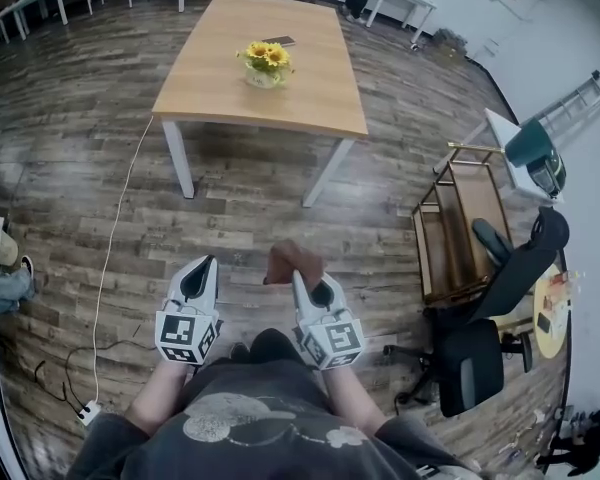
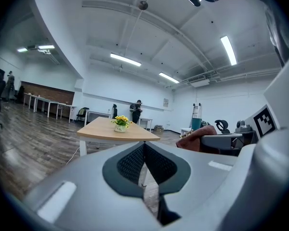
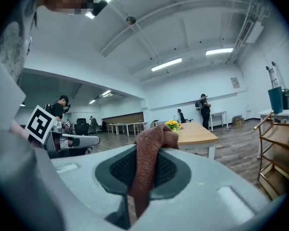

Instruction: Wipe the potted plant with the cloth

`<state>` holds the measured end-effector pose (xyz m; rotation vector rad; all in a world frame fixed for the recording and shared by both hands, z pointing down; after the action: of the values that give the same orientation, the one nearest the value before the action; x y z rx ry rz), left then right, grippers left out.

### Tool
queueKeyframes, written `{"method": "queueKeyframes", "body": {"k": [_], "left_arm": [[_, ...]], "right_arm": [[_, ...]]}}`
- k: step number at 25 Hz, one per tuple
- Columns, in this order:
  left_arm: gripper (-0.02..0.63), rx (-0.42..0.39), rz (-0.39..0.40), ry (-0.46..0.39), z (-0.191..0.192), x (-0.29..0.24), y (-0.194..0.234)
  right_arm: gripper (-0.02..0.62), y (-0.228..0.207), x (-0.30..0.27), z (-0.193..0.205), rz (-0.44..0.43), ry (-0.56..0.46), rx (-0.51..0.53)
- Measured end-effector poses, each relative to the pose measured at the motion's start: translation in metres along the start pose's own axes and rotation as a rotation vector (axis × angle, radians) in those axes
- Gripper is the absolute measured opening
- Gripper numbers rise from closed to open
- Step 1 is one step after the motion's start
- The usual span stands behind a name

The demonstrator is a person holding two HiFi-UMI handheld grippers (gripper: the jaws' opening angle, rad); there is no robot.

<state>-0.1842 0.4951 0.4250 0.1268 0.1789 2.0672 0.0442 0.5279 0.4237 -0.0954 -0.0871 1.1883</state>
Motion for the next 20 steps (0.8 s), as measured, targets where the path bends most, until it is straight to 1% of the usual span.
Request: {"method": "queueKeyframes", "body": {"k": [5, 11, 15, 20], "left_arm": [[0.018, 0.005, -0.005, 0.01, 0.005, -0.011, 0.004], [0.018, -0.001, 0.002, 0.027, 0.01, -0.045, 0.003], [0.018, -0.004, 0.009, 0.035, 0.011, -0.077, 0.008], [0.018, -0.004, 0.007, 0.061, 0.015, -0.135, 0.022]], "right_arm": [[0.043, -0.014, -0.001, -0.002, 0.048, -0.028, -0.002], [0.044, -0.051, -0.015, 0.01, 0.098, 0.004, -0.044], [0.044, -0.081, -0.044, 0.015, 0.116, 0.018, -0.071], [0.044, -0.122, -0.092, 0.018, 0.123, 0.024, -0.088]]}}
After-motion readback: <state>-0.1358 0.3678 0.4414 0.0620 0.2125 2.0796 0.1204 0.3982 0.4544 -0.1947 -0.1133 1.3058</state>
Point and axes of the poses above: the fingertips, and each gripper's own axes: x backward along the fingers, y to its left, z out of its underside, the point moved 7 cm from there along x, backward along the fingers, and after that the axes turned 9 degrees about -y, right-handed, at the moved point
